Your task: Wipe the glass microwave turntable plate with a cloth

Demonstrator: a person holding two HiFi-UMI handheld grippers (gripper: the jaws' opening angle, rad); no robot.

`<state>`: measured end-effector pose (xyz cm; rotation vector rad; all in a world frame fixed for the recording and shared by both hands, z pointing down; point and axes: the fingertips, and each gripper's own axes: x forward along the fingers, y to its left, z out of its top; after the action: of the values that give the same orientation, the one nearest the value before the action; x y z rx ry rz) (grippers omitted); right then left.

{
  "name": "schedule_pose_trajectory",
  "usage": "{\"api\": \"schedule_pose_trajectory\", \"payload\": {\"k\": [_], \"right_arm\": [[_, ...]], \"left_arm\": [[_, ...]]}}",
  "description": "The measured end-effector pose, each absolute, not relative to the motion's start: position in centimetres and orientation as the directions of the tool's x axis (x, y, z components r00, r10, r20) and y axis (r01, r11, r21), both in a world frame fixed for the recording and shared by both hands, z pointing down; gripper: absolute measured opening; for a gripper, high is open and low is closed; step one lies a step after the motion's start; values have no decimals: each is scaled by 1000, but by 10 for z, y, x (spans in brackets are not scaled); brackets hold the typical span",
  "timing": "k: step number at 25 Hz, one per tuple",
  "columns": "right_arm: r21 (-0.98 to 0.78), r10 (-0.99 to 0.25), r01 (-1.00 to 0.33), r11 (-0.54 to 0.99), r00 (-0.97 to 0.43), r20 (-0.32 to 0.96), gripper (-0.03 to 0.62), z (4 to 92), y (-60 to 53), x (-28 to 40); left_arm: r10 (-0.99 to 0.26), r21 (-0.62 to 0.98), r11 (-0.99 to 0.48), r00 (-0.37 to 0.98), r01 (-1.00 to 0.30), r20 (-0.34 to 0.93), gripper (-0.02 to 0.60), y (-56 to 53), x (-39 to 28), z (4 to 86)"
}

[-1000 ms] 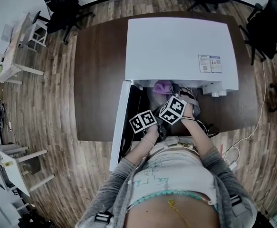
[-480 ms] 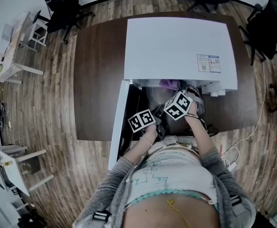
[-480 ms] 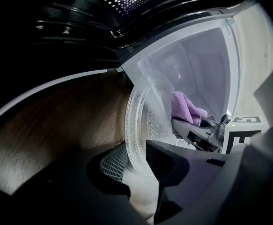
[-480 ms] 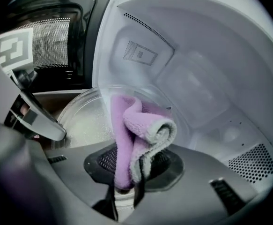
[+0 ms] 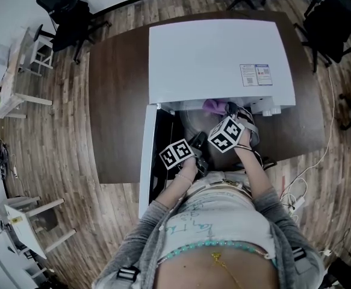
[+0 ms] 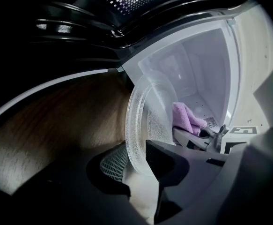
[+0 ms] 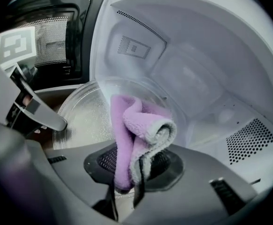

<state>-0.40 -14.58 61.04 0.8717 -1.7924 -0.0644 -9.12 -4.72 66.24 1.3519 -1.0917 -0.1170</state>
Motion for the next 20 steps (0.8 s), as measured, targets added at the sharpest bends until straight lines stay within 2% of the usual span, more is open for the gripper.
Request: {"api": "schedule_pose_trajectory", "payload": {"k": [20], "right_arm": [[400,-538,-535,744,-124,834,112,624,-112,4]], "left_arm": [[-635,818,298,538,-491,554,124,-47,-92,662]]}}
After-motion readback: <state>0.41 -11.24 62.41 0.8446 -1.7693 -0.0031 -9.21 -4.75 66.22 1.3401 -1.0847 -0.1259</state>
